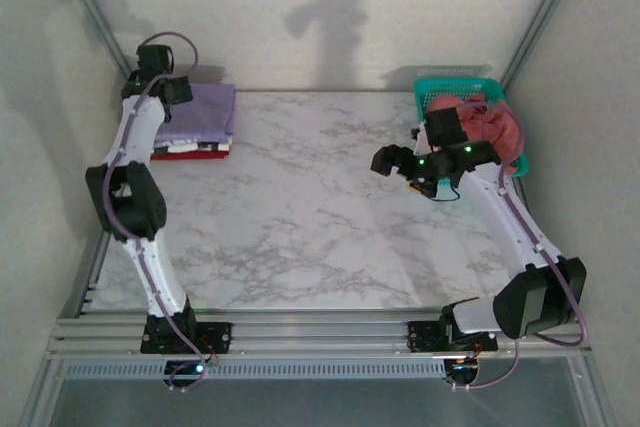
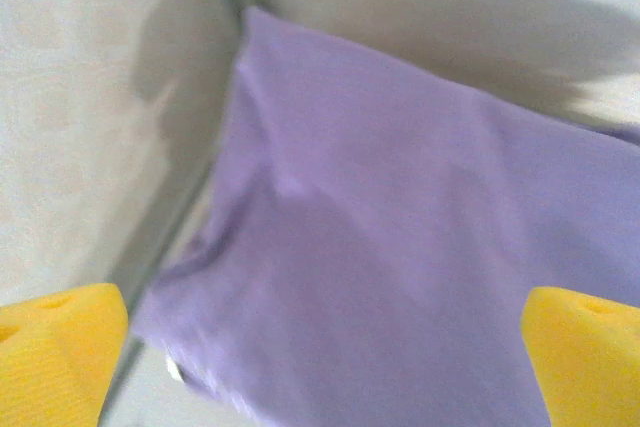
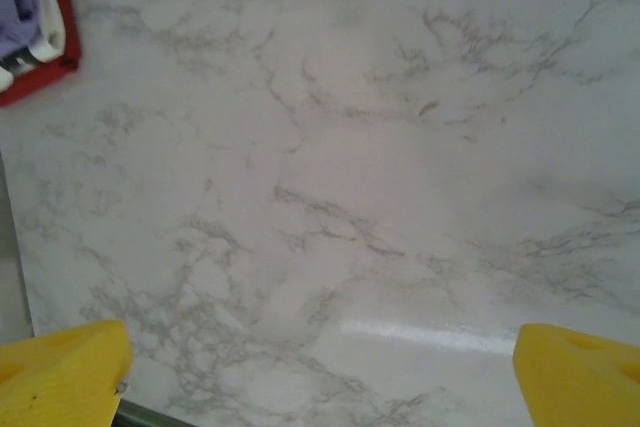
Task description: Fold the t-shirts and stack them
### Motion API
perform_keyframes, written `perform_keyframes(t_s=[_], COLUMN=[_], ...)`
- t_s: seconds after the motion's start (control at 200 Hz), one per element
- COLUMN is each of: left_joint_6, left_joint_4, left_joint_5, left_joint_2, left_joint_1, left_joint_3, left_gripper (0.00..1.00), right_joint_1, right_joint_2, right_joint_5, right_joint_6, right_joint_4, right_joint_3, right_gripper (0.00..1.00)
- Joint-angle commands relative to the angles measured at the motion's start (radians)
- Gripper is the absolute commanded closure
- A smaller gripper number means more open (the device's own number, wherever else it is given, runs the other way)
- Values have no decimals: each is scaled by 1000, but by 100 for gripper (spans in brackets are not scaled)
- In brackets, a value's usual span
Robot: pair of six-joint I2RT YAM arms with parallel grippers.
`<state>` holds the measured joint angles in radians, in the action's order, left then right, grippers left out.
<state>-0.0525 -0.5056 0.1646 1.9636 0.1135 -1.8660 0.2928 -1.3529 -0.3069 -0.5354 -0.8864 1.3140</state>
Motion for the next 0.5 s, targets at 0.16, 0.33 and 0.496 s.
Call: perform_keyframes(t_s=[0.16,0.33,0.496], left_joint_6=[-96,29,36], left_joint_4=[510,854,1069], left_joint_5=[-256,-273,-232], left_joint_2=[-565,-828,-1024], left_joint_1=[-118,-206,-222], left_joint_3=[581,990,1287], left_gripper=[0,0,0], right_joint_1=[-16,-16,-15], right_joint_2=[101,259,417], right_joint_5=[215,369,489], right_joint_6=[49,72,197], right_joint_4=[-6,222,493], right_joint_3=[15,-168,-403], right_gripper=[1,1,1])
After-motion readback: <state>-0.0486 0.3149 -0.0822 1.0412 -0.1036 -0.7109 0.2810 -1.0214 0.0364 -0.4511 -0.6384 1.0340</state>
